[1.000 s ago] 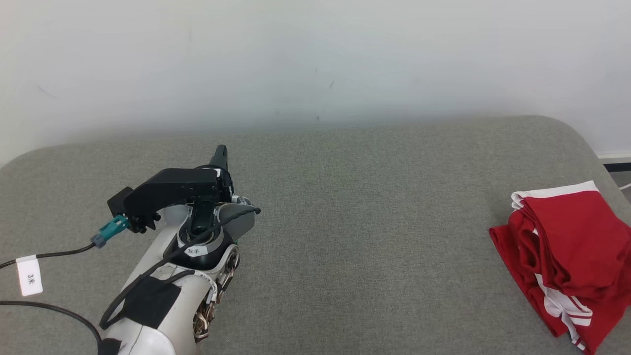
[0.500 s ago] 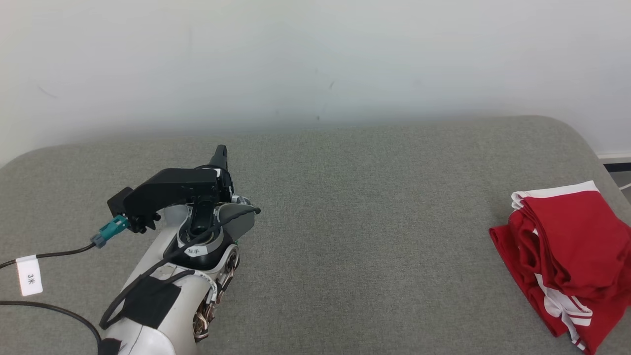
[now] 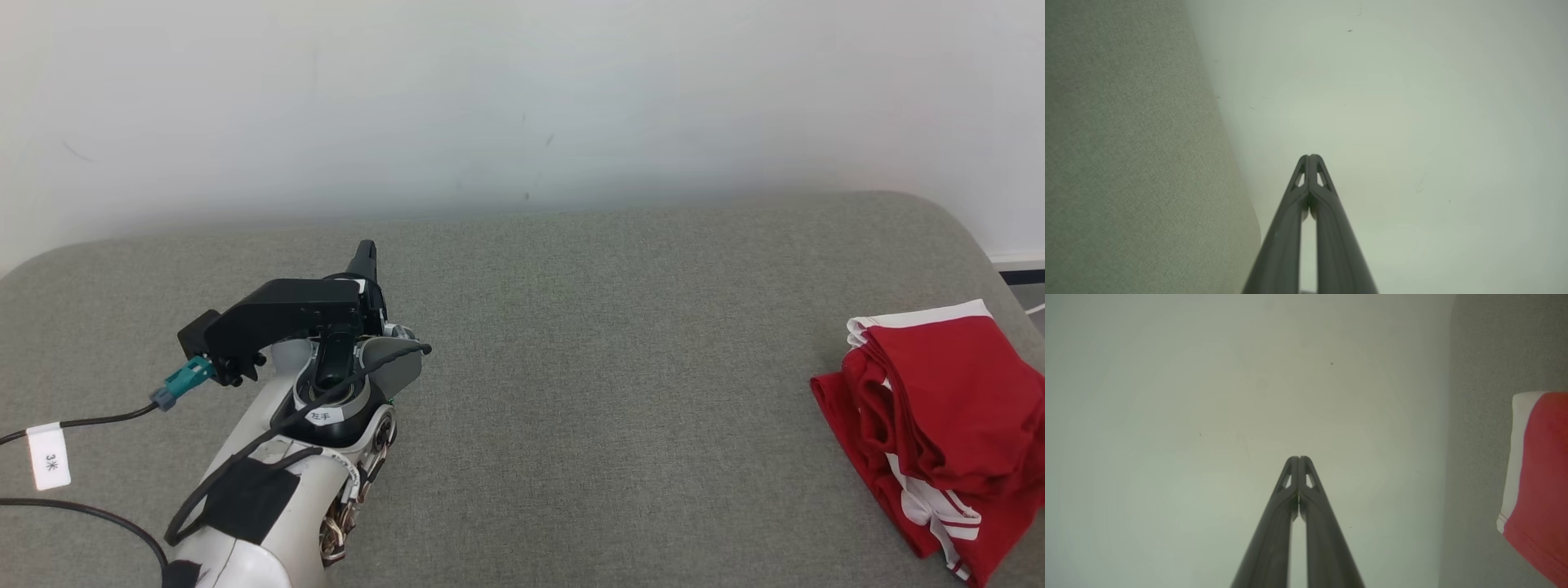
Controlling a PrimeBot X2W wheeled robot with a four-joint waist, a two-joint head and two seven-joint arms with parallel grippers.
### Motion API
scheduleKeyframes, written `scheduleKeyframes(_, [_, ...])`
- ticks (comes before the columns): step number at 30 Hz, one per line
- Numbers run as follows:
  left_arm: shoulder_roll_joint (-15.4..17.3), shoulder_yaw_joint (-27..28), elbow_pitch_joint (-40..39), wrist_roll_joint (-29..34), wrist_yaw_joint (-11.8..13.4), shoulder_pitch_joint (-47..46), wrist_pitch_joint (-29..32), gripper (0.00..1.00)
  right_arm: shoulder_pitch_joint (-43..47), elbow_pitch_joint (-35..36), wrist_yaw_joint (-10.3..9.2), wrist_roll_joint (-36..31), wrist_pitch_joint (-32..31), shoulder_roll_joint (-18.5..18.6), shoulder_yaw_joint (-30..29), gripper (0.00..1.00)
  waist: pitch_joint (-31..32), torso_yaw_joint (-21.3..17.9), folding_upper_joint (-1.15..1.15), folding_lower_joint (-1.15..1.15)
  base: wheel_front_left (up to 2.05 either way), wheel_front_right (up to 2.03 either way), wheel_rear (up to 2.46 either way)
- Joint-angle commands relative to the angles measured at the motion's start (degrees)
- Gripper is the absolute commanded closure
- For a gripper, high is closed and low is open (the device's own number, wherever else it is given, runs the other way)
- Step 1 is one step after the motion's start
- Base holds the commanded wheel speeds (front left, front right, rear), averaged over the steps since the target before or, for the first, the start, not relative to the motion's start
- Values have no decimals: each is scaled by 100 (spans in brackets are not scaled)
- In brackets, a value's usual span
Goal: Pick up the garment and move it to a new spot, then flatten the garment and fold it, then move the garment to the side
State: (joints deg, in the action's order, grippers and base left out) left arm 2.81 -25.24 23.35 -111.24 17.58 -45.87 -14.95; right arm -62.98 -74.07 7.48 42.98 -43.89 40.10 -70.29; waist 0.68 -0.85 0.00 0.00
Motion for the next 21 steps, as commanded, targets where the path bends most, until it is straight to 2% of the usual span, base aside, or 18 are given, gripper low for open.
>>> scheduleKeyframes(1, [-4,-14,5,-15,8,-21,-10,100,-77,-26,2,-8,-18,20,-19,100,0,0,0,0,0,0,0])
scheduleKeyframes(21, [-4,-14,4,-15,8,-20,-10,100,-80,-26,2,-49,-23,18,-53,100,0,0,0,0,0,0,0])
